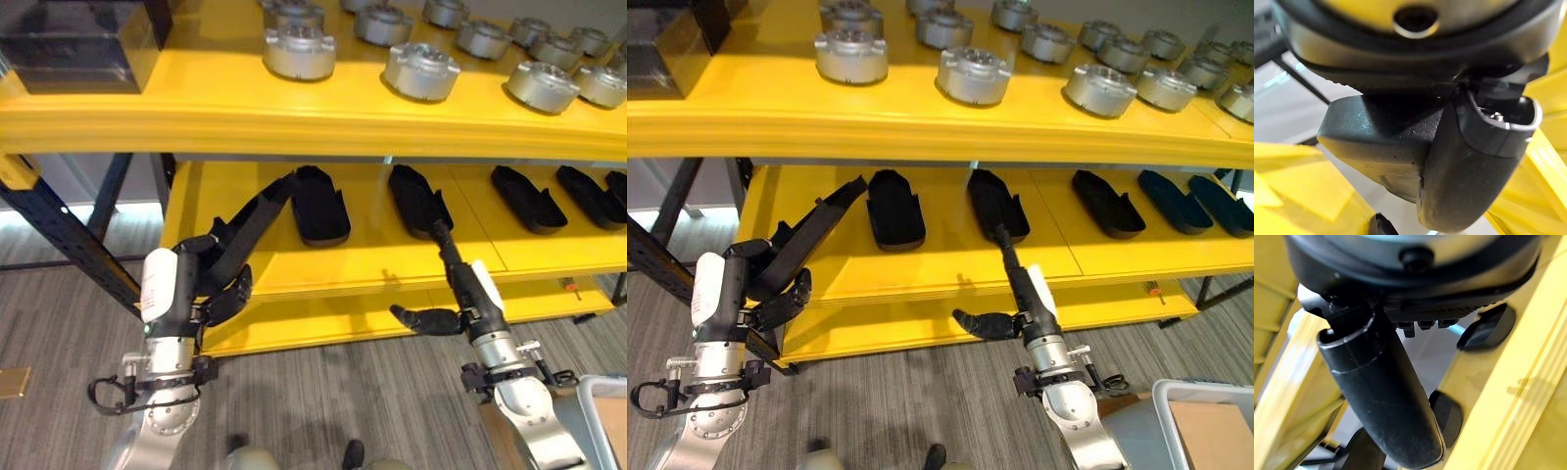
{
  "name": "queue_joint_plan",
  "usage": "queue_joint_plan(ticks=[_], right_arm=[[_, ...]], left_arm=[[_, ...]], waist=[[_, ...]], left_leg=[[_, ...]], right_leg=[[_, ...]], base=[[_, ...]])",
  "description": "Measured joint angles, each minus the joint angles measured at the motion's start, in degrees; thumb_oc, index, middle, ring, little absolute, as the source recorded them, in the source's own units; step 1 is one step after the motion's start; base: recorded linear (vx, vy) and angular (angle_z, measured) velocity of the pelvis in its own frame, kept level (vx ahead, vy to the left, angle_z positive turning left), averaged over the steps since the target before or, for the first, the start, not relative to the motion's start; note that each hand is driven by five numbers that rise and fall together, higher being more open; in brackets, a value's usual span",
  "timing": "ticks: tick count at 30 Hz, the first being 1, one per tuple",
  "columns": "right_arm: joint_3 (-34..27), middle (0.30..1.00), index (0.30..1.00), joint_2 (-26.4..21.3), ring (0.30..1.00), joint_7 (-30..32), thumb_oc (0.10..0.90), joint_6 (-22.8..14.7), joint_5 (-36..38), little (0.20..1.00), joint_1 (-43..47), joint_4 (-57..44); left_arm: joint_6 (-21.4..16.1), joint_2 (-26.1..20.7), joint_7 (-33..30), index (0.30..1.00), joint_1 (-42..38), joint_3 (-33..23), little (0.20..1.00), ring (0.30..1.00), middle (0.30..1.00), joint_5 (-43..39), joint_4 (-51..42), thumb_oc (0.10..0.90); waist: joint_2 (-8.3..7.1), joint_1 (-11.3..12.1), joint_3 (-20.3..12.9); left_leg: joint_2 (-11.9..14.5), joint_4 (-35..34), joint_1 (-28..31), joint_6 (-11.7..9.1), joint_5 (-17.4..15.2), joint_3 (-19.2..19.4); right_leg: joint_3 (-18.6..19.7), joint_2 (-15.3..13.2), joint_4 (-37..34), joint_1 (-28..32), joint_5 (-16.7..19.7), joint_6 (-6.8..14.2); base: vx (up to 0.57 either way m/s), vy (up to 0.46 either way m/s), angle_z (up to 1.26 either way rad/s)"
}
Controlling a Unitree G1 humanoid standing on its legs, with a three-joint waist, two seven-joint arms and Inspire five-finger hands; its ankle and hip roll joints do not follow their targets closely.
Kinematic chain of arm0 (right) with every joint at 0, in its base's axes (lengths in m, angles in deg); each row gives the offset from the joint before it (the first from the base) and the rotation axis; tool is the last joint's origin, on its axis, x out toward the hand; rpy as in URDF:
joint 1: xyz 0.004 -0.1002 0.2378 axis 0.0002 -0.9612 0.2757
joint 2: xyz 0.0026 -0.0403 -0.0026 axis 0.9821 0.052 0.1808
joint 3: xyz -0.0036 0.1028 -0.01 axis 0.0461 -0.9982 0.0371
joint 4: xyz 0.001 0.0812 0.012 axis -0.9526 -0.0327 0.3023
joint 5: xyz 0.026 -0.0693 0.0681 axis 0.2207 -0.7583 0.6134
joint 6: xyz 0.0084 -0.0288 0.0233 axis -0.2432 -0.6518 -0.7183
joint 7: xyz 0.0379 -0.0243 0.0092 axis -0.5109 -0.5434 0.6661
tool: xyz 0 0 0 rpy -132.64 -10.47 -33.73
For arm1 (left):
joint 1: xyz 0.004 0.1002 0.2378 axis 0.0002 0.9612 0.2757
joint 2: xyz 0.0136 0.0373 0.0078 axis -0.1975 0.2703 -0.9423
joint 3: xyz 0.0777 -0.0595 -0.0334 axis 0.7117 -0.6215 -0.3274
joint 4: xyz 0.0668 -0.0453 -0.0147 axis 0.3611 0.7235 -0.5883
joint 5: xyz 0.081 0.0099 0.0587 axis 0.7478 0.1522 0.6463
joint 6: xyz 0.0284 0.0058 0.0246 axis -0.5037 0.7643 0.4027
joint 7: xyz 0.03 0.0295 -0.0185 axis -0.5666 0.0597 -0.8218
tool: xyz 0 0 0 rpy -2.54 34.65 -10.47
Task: Move parts from the plastic box to the shelf.
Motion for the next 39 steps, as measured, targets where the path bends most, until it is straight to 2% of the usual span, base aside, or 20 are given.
queue_joint_plan(ticks=[1,2,3,4,5,6,7,8,10,13,14,16,22,27,34,39], right_arm=[[-0.05,1.000,1.000,-0.12,1.000,0.05,0.900,0.00,0.13,1.000,0.84,0.87],[-1.02,1.000,1.000,-1.90,1.000,0.09,0.900,-0.05,0.12,1.000,0.57,0.85],[-1.67,1.000,1.000,-2.78,1.000,0.12,0.900,-0.07,0.11,1.000,-0.05,0.80],[-1.87,1.000,1.000,-0.92,1.000,0.01,0.900,0.32,0.10,1.000,-2.78,0.80],[-1.85,1.000,1.000,-0.03,1.000,-0.31,0.900,0.32,0.06,1.000,-4.33,0.66],[-1.46,1.000,1.000,0.81,1.000,-0.60,0.900,0.40,0.08,1.000,-5.20,0.68],[-0.70,1.000,1.000,1.44,1.000,-0.80,0.900,0.43,0.06,1.000,-5.45,0.63],[-0.49,1.000,1.000,4.26,1.000,-1.63,0.900,0.28,0.06,1.000,-5.86,0.55],[0.62,1.000,1.000,4.75,1.000,-2.01,0.900,0.28,-0.35,1.000,-5.31,0.22],[1.64,1.000,1.000,4.74,1.000,-2.37,0.900,0.30,-1.01,1.000,-3.96,0.23],[1.58,1.000,1.000,4.70,1.000,-2.42,0.900,0.30,-1.01,1.000,-3.75,0.22],[1.63,1.000,1.000,4.69,1.000,-2.55,0.900,0.39,-1.02,1.000,-3.83,0.23],[1.75,1.000,1.000,3.62,1.000,-2.73,0.900,1.20,-1.02,1.000,-5.09,0.23],[1.93,1.000,1.000,2.23,1.000,-2.81,0.900,1.26,-1.00,1.000,-5.17,0.23],[3.70,1.000,1.000,1.62,1.000,-3.03,0.900,1.25,-0.99,1.000,-4.80,0.22],[3.74,1.000,1.000,-0.14,1.000,-2.69,0.900,1.29,-1.00,1.000,-4.38,0.23]], left_arm=[[0.15,0.00,0.00,0.300,-0.01,0.07,0.300,0.300,0.300,0.02,0.19,0.400],[0.21,0.25,0.06,0.300,-0.24,0.91,0.300,0.300,0.300,0.05,0.22,0.400],[0.21,0.67,0.11,0.300,-0.34,1.48,0.300,0.300,0.300,0.05,0.15,0.400],[0.09,-0.56,0.51,0.300,-0.73,1.46,0.300,0.300,0.300,0.07,-0.46,0.400],[0.08,-1.37,0.85,0.300,-1.28,1.38,0.300,0.300,0.300,0.08,-0.75,0.400],[0.08,-1.90,0.91,0.300,-1.50,1.30,0.300,0.300,0.300,0.06,-0.83,0.400],[0.10,-2.46,0.89,0.300,-1.59,0.93,0.300,0.300,0.300,-0.03,-1.02,0.400],[0.23,-4.45,0.86,0.300,-1.81,0.80,0.300,0.300,0.300,-0.04,-0.98,0.400],[0.27,-5.33,0.91,0.300,-2.09,0.76,0.300,0.300,0.300,-0.02,-1.08,0.400],[0.37,-5.24,1.07,0.300,-2.41,1.08,0.300,0.300,0.300,0.01,-1.35,0.400],[0.37,-5.19,1.22,0.300,-2.41,1.52,0.300,0.300,0.300,0.06,-1.78,0.400],[0.40,-4.68,1.22,0.300,-2.43,1.94,0.300,0.300,0.300,0.08,-2.02,0.400],[0.50,-3.42,1.35,0.300,-2.44,4.07,0.300,0.300,0.300,0.48,-2.20,0.400],[1.79,-2.02,1.20,0.300,-2.98,5.14,0.300,0.300,0.300,0.59,-2.12,0.400],[3.91,-0.20,-0.84,0.300,-8.73,6.44,0.300,0.300,0.300,2.73,2.66,0.400],[6.32,1.96,-5.67,0.300,-14.22,6.04,0.300,0.300,0.300,2.83,6.28,0.400]], waist=[[0.81,0.49,0.36],[3.98,-0.58,0.50],[5.53,-1.27,0.34],[2.44,-1.09,-0.01],[0.72,-0.69,-0.32],[0.09,-0.36,-0.68],[-1.17,-0.37,-1.35],[-2.14,0.44,-1.93],[-3.00,1.63,-2.50],[-2.98,1.65,-2.50],[-3.01,1.50,-2.54],[-2.97,1.17,-2.53],[-2.49,-0.75,-2.74],[-1.79,-2.04,-2.98],[-0.73,-2.07,-2.49],[0.85,-2.18,0.06]], left_leg=[[-0.23,-1.43,1.88,-0.11,0.77,-1.90],[-1.81,-1.90,3.73,0.74,1.87,-1.09],[-2.76,-2.11,3.74,0.98,3.18,-0.29],[-7.23,-2.31,4.77,-1.93,3.91,0.62],[-9.47,-2.08,4.82,-1.07,3.49,0.80],[-10.60,-1.96,4.71,-0.53,3.45,0.77],[-12.15,-1.91,4.72,-0.11,3.37,1.32],[-13.87,-1.37,4.78,0.86,3.09,1.60],[-15.16,-1.60,5.81,1.57,2.68,2.69],[-15.68,-2.16,6.65,1.74,2.71,2.94],[-15.65,-2.39,6.87,1.70,2.73,3.11],[-15.35,-3.15,7.46,1.40,2.94,3.86],[-13.79,-5.46,9.76,0.69,3.86,5.45],[-13.71,-6.46,9.73,0.72,4.57,5.66],[-12.84,-6.47,8.11,0.49,5.17,6.75],[-12.81,-6.52,6.48,0.48,5.97,6.70]], right_leg=[[0.73,-0.18,0.36,-0.17,-0.15,0.06],[1.17,-0.97,0.21,0.14,0.29,2.69],[0.73,-1.03,0.49,0.57,0.31,3.14],[1.11,-5.18,-0.75,1.48,1.05,5.02],[1.16,-7.19,-2.53,2.56,1.91,5.75],[1.11,-8.67,-3.15,2.67,2.76,5.78],[1.01,-9.50,-3.48,2.83,3.31,5.13],[0.86,-11.22,-3.69,3.20,3.68,5.32],[1.19,-12.53,-3.63,3.44,4.48,6.32],[1.21,-13.10,-4.26,4.14,4.89,7.51],[1.26,-13.11,-4.78,4.43,4.89,9.10],[1.42,-12.85,-5.16,4.38,4.40,9.87],[2.81,-11.15,-6.85,5.07,4.82,9.82],[2.91,-10.94,-7.86,4.83,5.63,9.80],[4.21,-10.11,-7.48,2.06,6.21,9.47],[4.29,-10.07,-7.54,0.23,7.14,9.49]], base=[[0.13,0.240,-0.63],[0.13,0.244,-0.36],[0.15,0.218,-0.07],[0.09,0.148,0.16],[0.15,0.266,0.09],[0.07,0.182,0.11],[0.10,0.243,0.07],[0.06,0.168,0.05],[0.05,0.138,-0.09],[0.04,0.064,-0.06],[0.08,0.061,-0.07],[0.05,0.024,-0.17],[0.04,-0.017,-0.14],[-0.01,-0.046,-0.05],[-0.08,-0.024,-0.09],[-0.07,0.001,-0.03]])
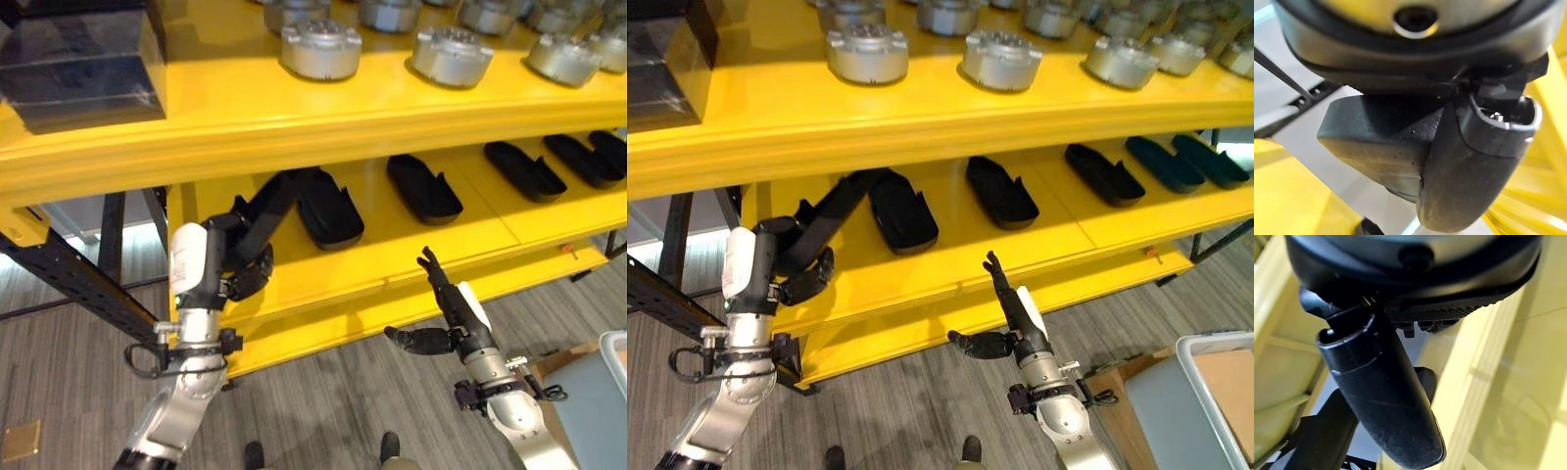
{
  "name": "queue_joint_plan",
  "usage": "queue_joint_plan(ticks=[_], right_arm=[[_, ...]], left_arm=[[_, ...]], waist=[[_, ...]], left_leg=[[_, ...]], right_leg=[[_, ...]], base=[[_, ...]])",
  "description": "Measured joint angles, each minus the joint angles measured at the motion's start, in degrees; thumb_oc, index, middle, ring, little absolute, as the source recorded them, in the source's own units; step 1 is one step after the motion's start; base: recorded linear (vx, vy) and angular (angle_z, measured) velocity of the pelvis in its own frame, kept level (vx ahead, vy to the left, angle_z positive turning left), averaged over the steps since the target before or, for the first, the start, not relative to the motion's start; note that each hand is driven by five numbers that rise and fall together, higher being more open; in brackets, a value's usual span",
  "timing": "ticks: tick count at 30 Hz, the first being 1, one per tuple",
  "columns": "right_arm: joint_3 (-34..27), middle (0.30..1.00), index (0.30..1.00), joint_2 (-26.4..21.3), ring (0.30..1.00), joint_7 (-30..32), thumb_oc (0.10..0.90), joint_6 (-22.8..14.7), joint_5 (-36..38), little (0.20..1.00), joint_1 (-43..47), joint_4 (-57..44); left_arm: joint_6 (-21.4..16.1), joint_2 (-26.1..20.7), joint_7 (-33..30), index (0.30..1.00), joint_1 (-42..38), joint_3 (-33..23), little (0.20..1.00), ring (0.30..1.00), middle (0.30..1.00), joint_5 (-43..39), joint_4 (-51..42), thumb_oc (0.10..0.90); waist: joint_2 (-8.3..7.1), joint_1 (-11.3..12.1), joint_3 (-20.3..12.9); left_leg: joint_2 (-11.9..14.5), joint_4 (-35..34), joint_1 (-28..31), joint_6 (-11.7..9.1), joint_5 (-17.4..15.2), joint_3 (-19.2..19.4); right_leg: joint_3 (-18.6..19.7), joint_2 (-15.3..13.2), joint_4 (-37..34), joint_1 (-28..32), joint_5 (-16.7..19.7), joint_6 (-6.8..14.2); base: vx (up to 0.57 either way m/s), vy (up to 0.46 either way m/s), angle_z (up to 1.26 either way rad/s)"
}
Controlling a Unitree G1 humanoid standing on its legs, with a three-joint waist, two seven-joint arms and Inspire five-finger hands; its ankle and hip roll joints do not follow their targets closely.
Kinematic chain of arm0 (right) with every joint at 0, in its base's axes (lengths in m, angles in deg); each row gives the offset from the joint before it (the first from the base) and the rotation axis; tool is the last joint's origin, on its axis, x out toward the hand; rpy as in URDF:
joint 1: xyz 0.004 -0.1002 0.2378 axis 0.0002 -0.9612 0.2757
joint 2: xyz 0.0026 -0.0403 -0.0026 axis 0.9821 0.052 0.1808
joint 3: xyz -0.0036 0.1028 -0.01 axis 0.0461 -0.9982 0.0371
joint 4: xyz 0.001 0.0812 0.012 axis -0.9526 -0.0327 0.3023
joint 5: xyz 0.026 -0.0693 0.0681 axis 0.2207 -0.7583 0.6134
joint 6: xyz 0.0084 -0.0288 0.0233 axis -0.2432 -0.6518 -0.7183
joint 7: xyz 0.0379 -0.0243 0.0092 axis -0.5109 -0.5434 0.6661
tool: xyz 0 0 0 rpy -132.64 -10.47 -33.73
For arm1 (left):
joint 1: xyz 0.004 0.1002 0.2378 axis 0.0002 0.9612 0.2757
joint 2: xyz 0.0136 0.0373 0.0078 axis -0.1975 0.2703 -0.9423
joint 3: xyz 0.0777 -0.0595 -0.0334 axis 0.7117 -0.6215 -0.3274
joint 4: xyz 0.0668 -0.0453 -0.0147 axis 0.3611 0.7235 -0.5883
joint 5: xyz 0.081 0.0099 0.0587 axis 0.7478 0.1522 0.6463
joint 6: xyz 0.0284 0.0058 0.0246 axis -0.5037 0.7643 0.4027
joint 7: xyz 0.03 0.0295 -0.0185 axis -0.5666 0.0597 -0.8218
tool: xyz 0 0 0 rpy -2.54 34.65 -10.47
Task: Move parts from the plastic box to the shelf.
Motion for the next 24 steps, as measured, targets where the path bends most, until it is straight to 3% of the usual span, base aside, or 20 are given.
queue_joint_plan(ticks=[4,8,15,24], right_arm=[[1.29,1.000,1.000,-1.91,1.000,0.36,0.900,-0.02,-0.11,1.000,4.12,-0.23],[2.70,1.000,1.000,-2.04,1.000,0.36,0.900,-0.05,-0.09,1.000,6.69,-0.39],[3.60,1.000,1.000,-2.41,1.000,0.41,0.900,-0.10,-0.07,1.000,9.34,-0.53],[4.17,1.000,1.000,-3.09,1.000,0.35,0.900,-0.54,-0.03,1.000,9.62,-0.82]], left_arm=[[2.69,-0.04,-5.82,0.300,-8.51,-0.37,0.300,0.300,0.300,2.33,3.36,0.400],[3.87,-0.01,-9.40,0.300,-11.01,-1.09,0.300,0.300,0.300,4.28,4.74,0.400],[7.41,0.12,-13.84,0.300,-13.12,-5.61,0.300,0.300,0.300,4.24,7.21,0.400],[12.01,0.14,-16.29,0.300,-13.60,-9.10,0.300,0.300,0.300,4.58,10.25,0.400]], waist=[[-0.65,-0.37,4.89],[-1.52,-0.69,7.93],[-2.21,-1.39,10.52],[-3.71,-1.24,11.37]], left_leg=[[0.05,0.05,-1.86,0.11,0.90,0.27],[0.05,0.10,-2.33,0.05,1.09,0.57],[0.32,0.08,-2.73,0.05,1.07,0.71],[0.90,0.09,-2.66,0.02,1.06,1.23]], right_leg=[[0.48,-0.01,1.02,-2.52,0.41,-0.36],[1.32,0.00,1.95,-3.80,0.42,-0.36],[1.55,0.28,2.01,-4.38,0.32,-0.26],[1.94,0.84,2.41,-4.85,0.22,-0.25]], base=[[-0.08,0.007,-0.03],[-0.06,0.007,-0.06],[-0.01,-0.002,-0.01],[0.00,-0.004,-0.02]])
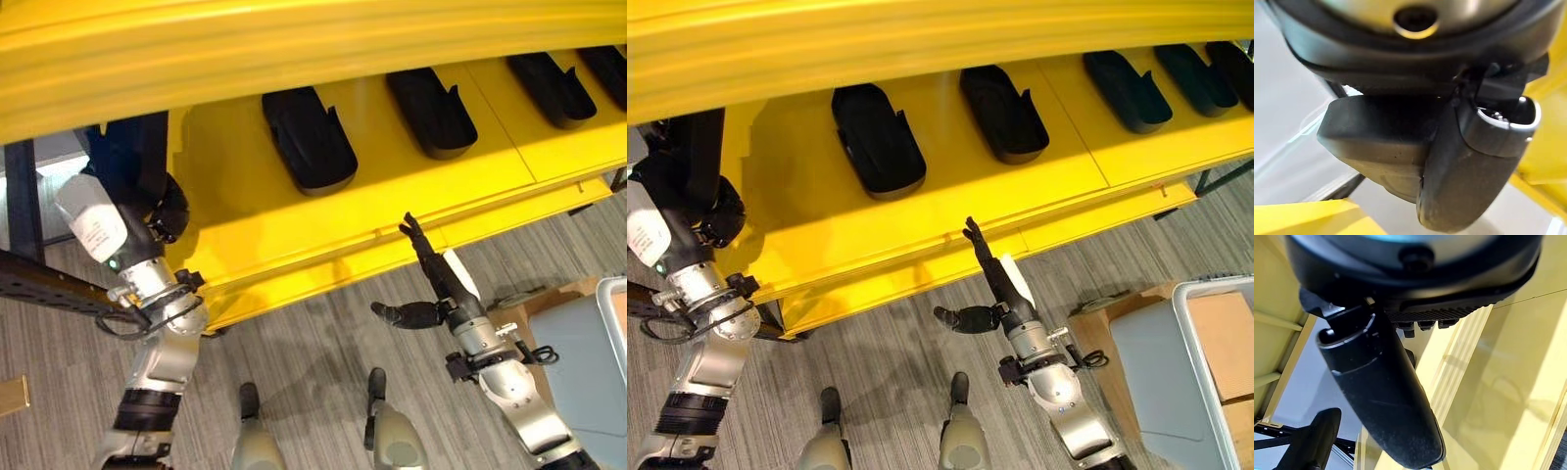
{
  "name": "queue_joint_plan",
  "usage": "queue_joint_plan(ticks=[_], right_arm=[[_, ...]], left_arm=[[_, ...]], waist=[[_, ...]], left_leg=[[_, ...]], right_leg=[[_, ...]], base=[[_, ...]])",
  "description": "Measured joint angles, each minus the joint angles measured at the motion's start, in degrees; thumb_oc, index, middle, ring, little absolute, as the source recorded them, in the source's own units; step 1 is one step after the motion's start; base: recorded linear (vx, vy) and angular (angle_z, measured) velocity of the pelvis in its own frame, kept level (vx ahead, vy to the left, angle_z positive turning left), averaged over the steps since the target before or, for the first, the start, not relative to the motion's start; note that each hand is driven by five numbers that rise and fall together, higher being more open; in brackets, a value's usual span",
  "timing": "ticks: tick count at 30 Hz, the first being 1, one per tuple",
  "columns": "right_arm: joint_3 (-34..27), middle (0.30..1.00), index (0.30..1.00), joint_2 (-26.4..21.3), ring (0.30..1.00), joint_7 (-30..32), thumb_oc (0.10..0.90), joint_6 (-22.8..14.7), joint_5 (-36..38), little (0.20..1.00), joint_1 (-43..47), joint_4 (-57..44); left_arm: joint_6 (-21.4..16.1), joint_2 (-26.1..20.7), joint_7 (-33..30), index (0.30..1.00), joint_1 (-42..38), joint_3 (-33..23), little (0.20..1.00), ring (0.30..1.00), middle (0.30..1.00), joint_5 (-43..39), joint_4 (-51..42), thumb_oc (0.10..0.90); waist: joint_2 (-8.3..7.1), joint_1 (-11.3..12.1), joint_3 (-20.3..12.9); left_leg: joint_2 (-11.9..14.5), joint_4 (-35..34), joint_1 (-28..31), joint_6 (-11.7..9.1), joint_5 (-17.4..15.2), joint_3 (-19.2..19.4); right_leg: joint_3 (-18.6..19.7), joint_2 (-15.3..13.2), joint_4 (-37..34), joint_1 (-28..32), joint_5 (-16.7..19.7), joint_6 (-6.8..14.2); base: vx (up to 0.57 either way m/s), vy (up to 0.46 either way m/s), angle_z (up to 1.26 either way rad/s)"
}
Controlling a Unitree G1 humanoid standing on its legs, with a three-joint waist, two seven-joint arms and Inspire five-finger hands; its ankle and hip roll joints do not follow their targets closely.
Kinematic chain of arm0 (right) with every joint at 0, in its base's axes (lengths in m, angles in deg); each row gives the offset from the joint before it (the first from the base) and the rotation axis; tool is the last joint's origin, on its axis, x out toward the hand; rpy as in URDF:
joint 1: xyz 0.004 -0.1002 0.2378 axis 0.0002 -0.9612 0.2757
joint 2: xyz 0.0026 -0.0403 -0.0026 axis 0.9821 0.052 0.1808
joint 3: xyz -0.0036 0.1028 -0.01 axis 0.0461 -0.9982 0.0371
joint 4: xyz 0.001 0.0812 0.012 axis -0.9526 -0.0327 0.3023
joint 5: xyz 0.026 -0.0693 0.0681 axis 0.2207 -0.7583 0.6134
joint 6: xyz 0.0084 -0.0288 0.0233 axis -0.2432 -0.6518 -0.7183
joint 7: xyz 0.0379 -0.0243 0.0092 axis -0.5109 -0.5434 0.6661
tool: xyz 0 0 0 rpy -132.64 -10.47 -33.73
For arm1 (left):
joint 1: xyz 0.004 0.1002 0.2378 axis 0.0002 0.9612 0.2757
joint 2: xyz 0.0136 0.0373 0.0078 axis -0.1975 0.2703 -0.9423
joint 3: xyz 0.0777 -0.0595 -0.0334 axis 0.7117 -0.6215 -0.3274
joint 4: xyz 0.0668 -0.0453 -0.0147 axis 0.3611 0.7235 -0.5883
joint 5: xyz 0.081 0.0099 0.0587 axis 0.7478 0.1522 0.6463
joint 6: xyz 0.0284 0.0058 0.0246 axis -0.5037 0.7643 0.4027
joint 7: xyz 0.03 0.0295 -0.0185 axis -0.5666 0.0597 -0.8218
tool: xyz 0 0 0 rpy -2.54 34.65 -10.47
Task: Move parts from the plastic box to the shelf.
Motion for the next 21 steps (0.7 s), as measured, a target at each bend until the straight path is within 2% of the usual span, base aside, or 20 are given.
queue_joint_plan(ticks=[7,13,21], right_arm=[[0.31,1.000,1.000,-0.17,1.000,-0.27,0.900,-0.02,0.03,1.000,0.08,-0.11],[0.43,1.000,1.000,-0.50,1.000,-0.34,0.900,-0.02,0.03,1.000,0.57,-1.44],[1.10,1.000,1.000,-0.95,1.000,-0.74,0.900,-0.01,0.04,1.000,1.75,-1.48]], left_arm=[[0.74,0.04,0.16,0.300,0.37,-0.10,0.300,0.300,0.300,-0.07,2.73,0.400],[1.29,2.21,0.69,0.300,0.82,-0.02,0.300,0.300,0.300,-0.27,5.07,0.400],[1.35,2.14,1.79,0.300,1.06,-0.42,0.300,0.300,0.300,-0.32,6.21,0.400]], waist=[[-1.29,0.30,0.92],[-1.34,0.21,1.35],[-1.31,0.16,1.38]], left_leg=[[0.02,0.04,-0.14,-0.01,0.02,0.83],[0.03,0.03,-0.14,-0.01,0.01,0.82],[0.05,0.08,0.33,-0.04,0.05,0.98]], right_leg=[[1.21,0.06,0.81,-1.26,-0.01,0.00],[1.19,0.09,0.81,-1.25,-0.02,0.01],[1.54,0.10,1.30,-1.23,-0.04,0.03]], base=[[-0.02,-0.011,-0.07],[0.00,0.000,0.00],[-0.01,0.000,-0.01]])
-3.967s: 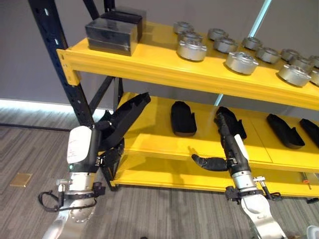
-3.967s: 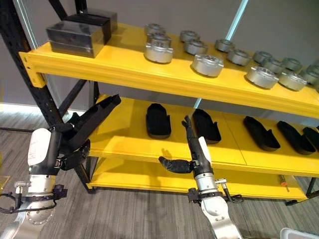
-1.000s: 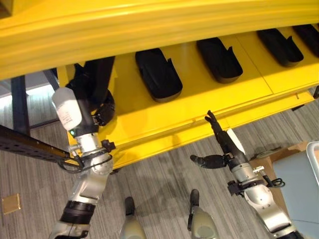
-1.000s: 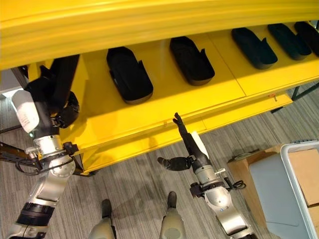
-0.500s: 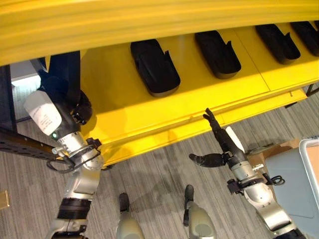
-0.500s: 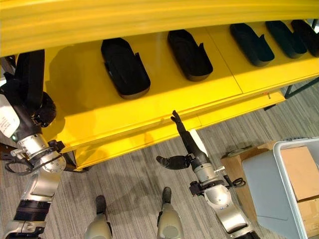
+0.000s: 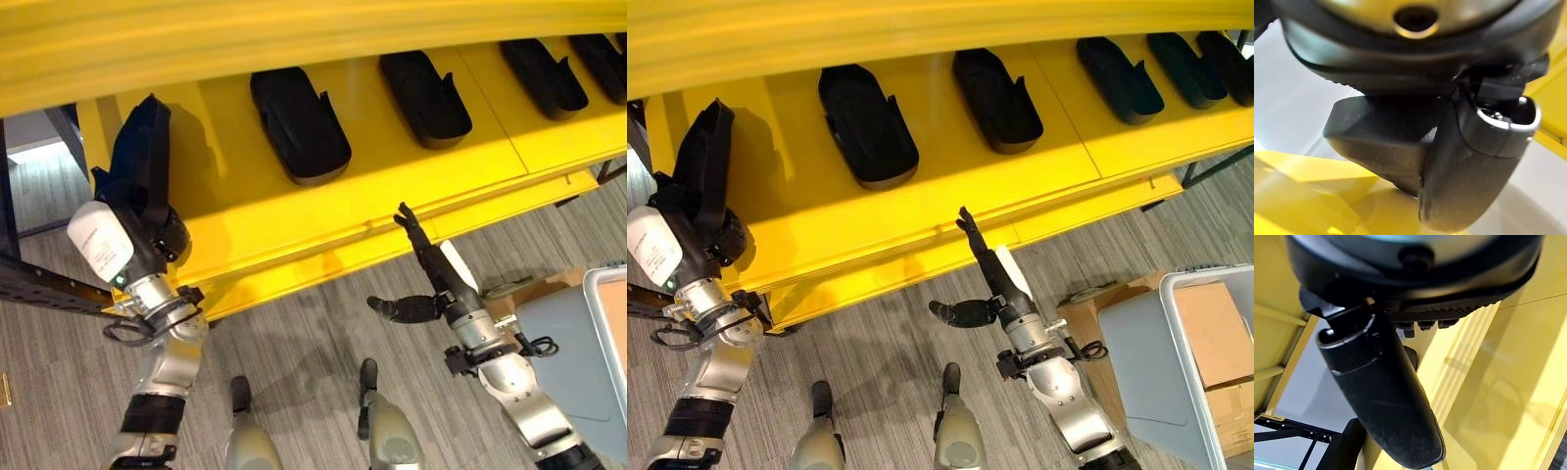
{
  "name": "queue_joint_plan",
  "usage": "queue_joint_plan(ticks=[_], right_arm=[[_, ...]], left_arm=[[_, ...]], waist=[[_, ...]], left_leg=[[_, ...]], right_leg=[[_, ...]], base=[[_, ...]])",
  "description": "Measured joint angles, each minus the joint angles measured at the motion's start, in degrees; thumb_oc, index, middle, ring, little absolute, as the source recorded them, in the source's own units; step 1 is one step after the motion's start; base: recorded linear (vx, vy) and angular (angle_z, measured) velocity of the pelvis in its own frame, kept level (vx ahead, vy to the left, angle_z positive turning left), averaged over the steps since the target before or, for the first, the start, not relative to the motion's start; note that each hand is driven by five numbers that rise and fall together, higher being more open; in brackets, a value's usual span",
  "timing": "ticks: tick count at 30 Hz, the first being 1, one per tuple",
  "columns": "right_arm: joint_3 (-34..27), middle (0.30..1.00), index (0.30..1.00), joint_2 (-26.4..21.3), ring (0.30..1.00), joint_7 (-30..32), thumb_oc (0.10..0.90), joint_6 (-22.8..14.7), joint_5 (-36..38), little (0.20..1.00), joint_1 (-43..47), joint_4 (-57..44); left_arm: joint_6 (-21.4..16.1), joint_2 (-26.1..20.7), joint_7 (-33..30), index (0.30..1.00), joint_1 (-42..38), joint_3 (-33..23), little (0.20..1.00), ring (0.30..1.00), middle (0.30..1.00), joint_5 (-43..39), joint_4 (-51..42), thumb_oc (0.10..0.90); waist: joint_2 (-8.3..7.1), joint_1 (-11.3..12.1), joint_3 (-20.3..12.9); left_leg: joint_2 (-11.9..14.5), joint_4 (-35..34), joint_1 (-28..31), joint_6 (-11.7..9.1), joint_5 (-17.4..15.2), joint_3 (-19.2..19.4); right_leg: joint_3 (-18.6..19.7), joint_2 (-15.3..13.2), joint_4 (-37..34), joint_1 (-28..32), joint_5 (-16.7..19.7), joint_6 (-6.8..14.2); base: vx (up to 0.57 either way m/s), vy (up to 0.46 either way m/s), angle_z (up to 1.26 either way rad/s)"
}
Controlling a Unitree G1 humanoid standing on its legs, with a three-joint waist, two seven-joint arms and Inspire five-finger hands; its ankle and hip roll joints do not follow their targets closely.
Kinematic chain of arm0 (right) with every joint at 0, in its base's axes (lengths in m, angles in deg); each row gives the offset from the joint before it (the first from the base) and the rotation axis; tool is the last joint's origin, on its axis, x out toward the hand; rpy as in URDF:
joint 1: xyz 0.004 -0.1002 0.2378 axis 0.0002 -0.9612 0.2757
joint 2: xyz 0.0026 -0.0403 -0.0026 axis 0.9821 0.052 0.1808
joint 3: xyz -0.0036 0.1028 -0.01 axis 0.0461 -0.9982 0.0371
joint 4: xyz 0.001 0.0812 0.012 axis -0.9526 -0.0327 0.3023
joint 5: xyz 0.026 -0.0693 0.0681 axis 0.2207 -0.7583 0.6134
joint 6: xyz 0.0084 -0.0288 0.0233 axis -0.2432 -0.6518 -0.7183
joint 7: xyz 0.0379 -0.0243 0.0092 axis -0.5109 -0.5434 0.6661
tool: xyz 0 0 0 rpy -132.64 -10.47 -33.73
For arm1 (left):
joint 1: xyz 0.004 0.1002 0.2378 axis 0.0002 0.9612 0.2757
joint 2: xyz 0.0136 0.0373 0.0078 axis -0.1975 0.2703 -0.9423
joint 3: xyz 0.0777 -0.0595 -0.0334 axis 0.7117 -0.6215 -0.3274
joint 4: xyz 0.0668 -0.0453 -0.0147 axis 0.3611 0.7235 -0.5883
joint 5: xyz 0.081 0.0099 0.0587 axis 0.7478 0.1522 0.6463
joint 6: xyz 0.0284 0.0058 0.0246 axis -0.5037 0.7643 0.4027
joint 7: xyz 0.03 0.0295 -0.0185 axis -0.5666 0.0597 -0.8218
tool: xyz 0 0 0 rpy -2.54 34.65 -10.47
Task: Move parts from the plastic box to the shelf.
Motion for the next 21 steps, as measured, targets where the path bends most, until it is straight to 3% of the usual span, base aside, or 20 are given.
queue_joint_plan(ticks=[18,21], right_arm=[[0.46,1.000,1.000,-1.38,1.000,-1.79,0.900,0.03,0.11,1.000,-0.20,0.00],[0.47,1.000,1.000,-1.41,1.000,-1.79,0.900,0.03,0.11,1.000,-0.16,0.00]], left_arm=[[-0.92,-0.06,-0.14,0.300,1.24,-4.04,0.300,0.300,0.300,-4.62,2.79,0.400],[-0.88,-0.06,-1.60,0.300,0.70,-4.18,0.300,0.300,0.300,-4.90,2.82,0.400]], waist=[[-0.62,0.09,0.51],[-1.31,-0.01,0.83]], left_leg=[[1.00,-0.01,0.45,-0.17,0.09,0.77],[1.14,0.00,0.22,-0.23,0.12,0.75]], right_leg=[[0.65,0.98,0.33,-0.15,-0.07,-0.11],[0.63,1.09,0.43,-0.41,-0.12,-0.19]], base=[[-0.01,0.000,-0.02],[0.00,0.000,0.00]])
